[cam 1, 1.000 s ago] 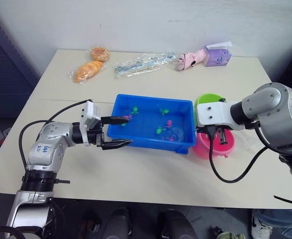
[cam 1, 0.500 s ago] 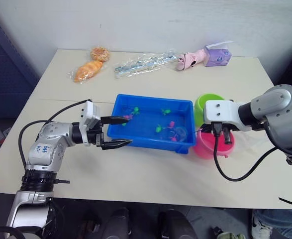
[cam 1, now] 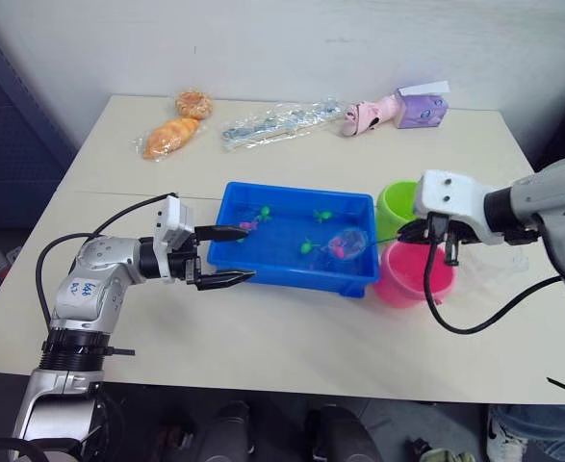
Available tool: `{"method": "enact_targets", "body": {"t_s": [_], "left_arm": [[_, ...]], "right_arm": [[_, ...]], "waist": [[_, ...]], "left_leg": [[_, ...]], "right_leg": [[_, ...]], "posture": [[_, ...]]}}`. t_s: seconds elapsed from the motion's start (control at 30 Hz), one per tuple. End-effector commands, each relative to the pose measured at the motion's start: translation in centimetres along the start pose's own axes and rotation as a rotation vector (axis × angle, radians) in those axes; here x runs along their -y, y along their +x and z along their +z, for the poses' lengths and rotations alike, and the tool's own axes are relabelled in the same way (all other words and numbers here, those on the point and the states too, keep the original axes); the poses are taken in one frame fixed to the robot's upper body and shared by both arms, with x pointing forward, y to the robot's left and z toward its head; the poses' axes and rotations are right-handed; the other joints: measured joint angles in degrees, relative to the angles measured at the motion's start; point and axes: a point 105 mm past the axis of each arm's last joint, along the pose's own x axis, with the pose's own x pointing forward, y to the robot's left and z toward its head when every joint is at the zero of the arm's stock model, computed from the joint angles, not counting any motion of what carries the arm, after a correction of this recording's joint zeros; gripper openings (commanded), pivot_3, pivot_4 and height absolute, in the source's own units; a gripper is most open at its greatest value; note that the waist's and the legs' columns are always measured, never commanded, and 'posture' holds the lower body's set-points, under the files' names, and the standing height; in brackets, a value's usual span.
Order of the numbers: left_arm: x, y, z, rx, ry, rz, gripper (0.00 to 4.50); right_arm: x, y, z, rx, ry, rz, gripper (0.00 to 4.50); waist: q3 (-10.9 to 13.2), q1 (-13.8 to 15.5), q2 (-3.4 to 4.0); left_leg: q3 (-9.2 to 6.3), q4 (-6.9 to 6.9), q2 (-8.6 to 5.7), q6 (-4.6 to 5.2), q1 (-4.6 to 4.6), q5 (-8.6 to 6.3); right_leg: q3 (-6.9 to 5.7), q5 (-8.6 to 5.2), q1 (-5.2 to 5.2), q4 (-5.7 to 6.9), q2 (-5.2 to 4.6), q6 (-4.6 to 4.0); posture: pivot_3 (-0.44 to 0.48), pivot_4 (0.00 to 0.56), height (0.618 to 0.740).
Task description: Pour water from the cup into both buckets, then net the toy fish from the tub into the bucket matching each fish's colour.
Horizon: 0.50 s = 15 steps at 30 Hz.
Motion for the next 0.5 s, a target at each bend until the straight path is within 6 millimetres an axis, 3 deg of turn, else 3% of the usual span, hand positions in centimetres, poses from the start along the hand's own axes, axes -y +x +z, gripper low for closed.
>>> {"method": "enact_targets", "body": {"t_s": [0.03,0.27,0.5], "left_arm": [[-0.1,-0.5,1.3,0.029,0.042,0.003,4.46],[-0.3,-0.1,2.0,0.072,0.025,-0.004,4.46],[-0.4,0.6,1.9,0.081,0.014,-0.04,4.46]], "right_arm": [[0.8,-2.9,1.0,0.073,0.049,-0.098,0.0],[0.8,-7.2,-0.1,0.169,0.253,-0.266,0.0],[-1.9,-9.6,-2.7,0.183,0.328,-0.418,0.0]], "waist": [[0.0,0.03,0.0],[0.0,0.28,0.0],[0.0,0.46,0.0]], "left_leg": [[0.0,-0.01,0.0,0.0,0.0,0.0],[0.0,-0.04,-0.01,0.01,-0.01,0.0],[-0.03,-0.08,-0.02,0.02,0.01,-0.01]], "right_leg": [[0.0,0.0,0.0,-0.01,0.0,0.0],[0.0,0.0,0.01,-0.02,-0.01,0.0],[-0.04,0.01,0.12,-0.07,0.01,0.01]], "posture": [[0.0,0.15,0.74],[0.0,0.15,0.74],[0.0,0.15,0.74]]}}
